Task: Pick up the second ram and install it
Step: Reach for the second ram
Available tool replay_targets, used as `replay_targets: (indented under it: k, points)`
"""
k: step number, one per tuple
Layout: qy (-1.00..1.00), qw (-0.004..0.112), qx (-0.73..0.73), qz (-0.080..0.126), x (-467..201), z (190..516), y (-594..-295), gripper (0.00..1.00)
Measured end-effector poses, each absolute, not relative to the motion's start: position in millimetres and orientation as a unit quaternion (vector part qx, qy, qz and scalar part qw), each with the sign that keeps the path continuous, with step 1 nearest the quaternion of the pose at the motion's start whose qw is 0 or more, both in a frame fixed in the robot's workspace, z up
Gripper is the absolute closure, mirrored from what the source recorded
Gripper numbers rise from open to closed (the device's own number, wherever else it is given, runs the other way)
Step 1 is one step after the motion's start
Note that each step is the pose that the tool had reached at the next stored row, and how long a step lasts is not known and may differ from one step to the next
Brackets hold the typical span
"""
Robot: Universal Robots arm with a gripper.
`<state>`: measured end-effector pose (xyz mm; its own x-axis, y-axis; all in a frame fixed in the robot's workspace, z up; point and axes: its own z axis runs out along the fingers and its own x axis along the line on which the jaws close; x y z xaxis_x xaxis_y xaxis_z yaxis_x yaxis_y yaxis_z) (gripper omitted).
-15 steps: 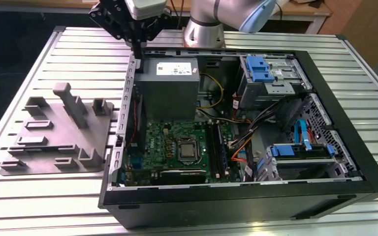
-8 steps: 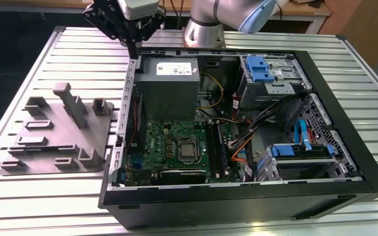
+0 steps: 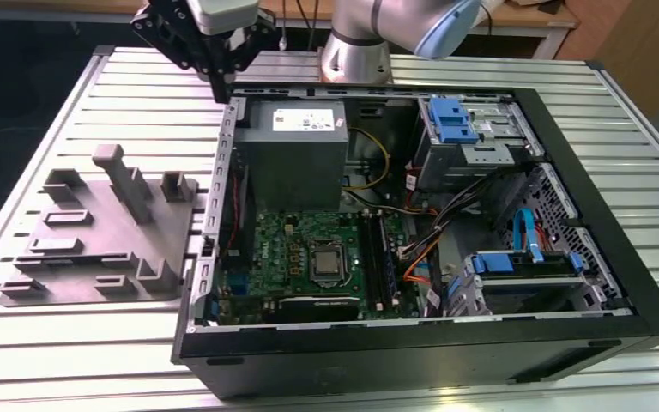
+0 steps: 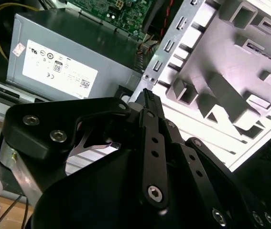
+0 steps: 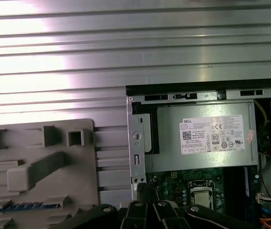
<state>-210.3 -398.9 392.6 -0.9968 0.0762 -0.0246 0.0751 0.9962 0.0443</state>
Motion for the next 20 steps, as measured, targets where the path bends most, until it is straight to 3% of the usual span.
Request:
replay_targets:
  k: [20]
  points:
    - [0.999,0.013,0.038,0.022,-263.0,389.8,-398.9,0.90]
